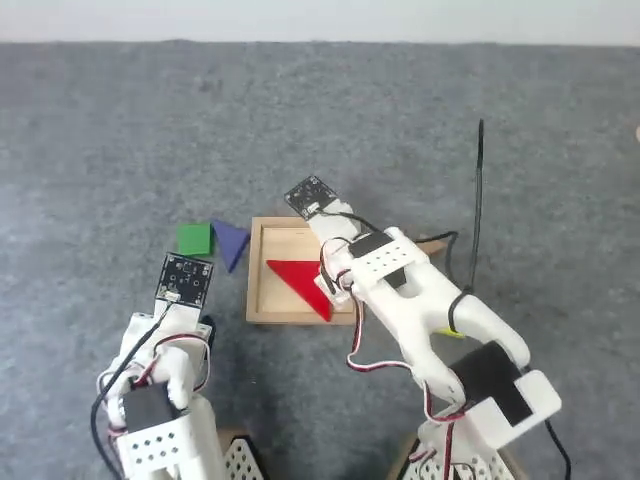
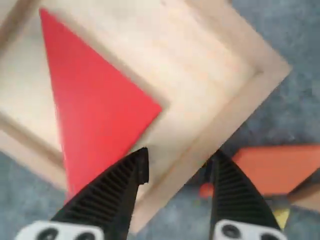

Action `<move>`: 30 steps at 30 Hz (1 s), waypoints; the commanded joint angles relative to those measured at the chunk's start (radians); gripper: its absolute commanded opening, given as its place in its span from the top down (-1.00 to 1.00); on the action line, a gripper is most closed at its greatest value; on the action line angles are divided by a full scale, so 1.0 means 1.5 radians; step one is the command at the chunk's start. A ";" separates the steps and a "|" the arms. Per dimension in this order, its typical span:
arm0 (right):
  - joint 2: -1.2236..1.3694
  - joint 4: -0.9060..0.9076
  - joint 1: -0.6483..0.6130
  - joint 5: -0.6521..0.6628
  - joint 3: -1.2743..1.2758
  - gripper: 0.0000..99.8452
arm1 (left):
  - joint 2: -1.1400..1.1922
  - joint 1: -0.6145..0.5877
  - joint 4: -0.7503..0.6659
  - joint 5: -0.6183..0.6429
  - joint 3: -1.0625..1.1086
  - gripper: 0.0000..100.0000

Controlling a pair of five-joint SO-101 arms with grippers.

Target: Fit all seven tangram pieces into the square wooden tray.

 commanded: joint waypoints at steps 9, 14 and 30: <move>-0.020 0.110 0.043 0.036 0.019 0.62 | -0.012 -0.004 0.004 -0.003 -0.007 0.61; -0.093 0.096 0.126 0.088 0.087 0.62 | -0.012 -0.004 0.004 -0.003 -0.007 0.61; -0.286 0.071 0.110 0.076 0.141 0.61 | -0.012 -0.004 0.004 -0.003 -0.007 0.61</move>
